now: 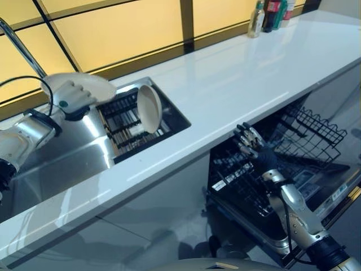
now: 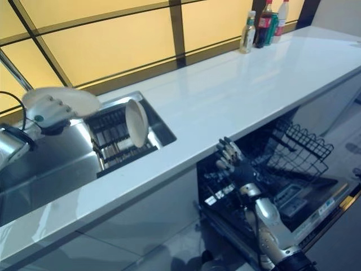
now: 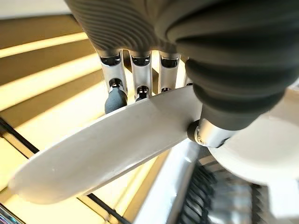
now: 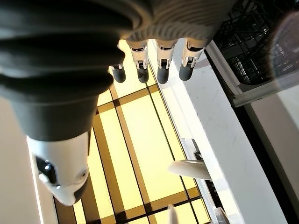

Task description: Pick up plates and place into dishwasher.

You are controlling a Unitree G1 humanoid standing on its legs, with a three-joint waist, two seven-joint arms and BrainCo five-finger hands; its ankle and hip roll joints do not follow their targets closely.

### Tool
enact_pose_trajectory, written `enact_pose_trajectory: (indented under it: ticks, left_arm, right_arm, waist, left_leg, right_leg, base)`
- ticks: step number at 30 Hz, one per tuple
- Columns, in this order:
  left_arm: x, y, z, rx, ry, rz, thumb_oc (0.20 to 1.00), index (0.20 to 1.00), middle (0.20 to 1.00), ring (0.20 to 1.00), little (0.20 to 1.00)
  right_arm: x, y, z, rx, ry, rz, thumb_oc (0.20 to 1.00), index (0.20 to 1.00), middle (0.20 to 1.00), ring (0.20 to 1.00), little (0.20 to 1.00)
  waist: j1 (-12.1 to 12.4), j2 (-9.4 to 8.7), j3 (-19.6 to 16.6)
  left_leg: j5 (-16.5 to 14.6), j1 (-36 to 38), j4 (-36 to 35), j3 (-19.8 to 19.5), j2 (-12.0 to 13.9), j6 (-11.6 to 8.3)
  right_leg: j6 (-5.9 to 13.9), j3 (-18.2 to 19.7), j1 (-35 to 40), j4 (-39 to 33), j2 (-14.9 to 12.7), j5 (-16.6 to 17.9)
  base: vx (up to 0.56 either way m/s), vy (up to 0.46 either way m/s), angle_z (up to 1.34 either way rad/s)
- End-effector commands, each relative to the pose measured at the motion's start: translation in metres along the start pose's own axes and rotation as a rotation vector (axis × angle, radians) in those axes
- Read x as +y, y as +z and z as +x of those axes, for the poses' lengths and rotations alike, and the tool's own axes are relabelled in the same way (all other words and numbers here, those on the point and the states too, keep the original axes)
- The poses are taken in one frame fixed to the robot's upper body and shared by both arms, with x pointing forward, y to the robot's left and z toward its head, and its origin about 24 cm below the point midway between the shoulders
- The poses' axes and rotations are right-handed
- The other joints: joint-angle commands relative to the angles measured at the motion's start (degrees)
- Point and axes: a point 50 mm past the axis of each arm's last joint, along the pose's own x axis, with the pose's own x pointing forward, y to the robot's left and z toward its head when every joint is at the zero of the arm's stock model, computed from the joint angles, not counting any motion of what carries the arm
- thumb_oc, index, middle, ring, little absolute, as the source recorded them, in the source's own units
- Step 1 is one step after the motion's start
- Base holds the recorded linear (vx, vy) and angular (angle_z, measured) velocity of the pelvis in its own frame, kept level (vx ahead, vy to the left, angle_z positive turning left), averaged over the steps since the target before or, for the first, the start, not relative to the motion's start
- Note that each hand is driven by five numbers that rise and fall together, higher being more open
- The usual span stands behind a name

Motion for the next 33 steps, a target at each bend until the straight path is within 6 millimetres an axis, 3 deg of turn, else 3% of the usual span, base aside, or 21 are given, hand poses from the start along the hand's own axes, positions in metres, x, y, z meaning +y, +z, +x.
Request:
enact_pose_trajectory:
  ticks: [1,5,7,20,24,33]
  left_arm:
    - [0.033,-0.045,-0.005,0.213,0.181,-0.113,0.2,0.2,0.2,0.2,0.2]
    - [0.041,-0.039,-0.006,0.26,0.374,-0.494,0.2,0.2,0.2,0.2,0.2]
    - [0.043,-0.033,-0.008,0.256,0.431,-0.599,0.2,0.2,0.2,0.2,0.2]
    - [0.066,0.039,-0.022,0.023,0.749,-1.47,0.2,0.2,0.2,0.2,0.2]
    - [0.073,0.075,-0.02,-0.135,0.734,-1.765,0.2,0.2,0.2,0.2,0.2]
    - [0.081,0.132,-0.006,-0.473,0.585,-2.39,0.2,0.2,0.2,0.2,0.2]
  right_arm:
    - [0.011,0.022,-0.001,-0.15,0.034,0.038,1.0,1.0,1.0,1.0,1.0]
    - [0.007,0.023,-0.002,-0.184,-0.013,-0.013,1.0,1.0,1.0,1.0,1.0]
    - [0.006,0.024,-0.003,-0.192,-0.028,-0.037,1.0,1.0,1.0,1.0,1.0]
    - [-0.013,0.029,-0.009,-0.306,-0.24,-0.027,1.0,1.0,1.0,1.0,1.0]
    - [-0.015,0.033,-0.011,-0.34,-0.301,-0.048,1.0,1.0,1.0,1.0,1.0]
    - [-0.028,0.058,-0.012,-0.486,-0.398,-0.131,1.0,1.0,1.0,1.0,1.0]
  waist:
    - [1.3,-1.4,-5.0]
    - [1.8,-1.96,-5.5]
    - [1.8,-2.13,-5.6]
    - [1.3,-3.83,-6.7]
    - [0.6,-3.75,-6.5]
    - [-1.1,-3.45,-5.8]
  left_leg:
    - [0.7,-4.9,0.2,-1.7,-2.1,2.81]
    - [0.7,-4.8,0.1,-1.7,-2.1,2.86]
    - [0.7,-4.8,0.1,-1.8,-2.1,2.89]
    - [0.4,-4.8,0.0,-2.6,-1.9,3.21]
    - [0.3,-4.7,0.0,-2.7,-2.1,3.47]
    - [-0.3,-4.3,0.0,-1.3,-1.9,4.0]
  right_leg:
    - [5.46,-3.5,1.2,5.0,-2.7,-5.5]
    - [5.35,-3.1,1.3,4.6,-2.5,-5.4]
    - [5.32,-3.0,1.3,4.5,-2.4,-5.4]
    - [4.9,-1.0,0.7,4.8,-1.7,-4.4]
    - [4.93,-0.2,0.4,5.1,-1.6,-3.8]
    - [5.0,1.3,0.0,4.7,-1.5,-3.1]
  base:
    - [-0.04,-0.005,0.0]
    - [-0.05,-0.004,0.01]
    - [-0.05,-0.004,0.0]
    - [-0.06,-0.005,-0.02]
    - [-0.06,0.007,-0.03]
    - [-0.05,-0.001,-0.08]
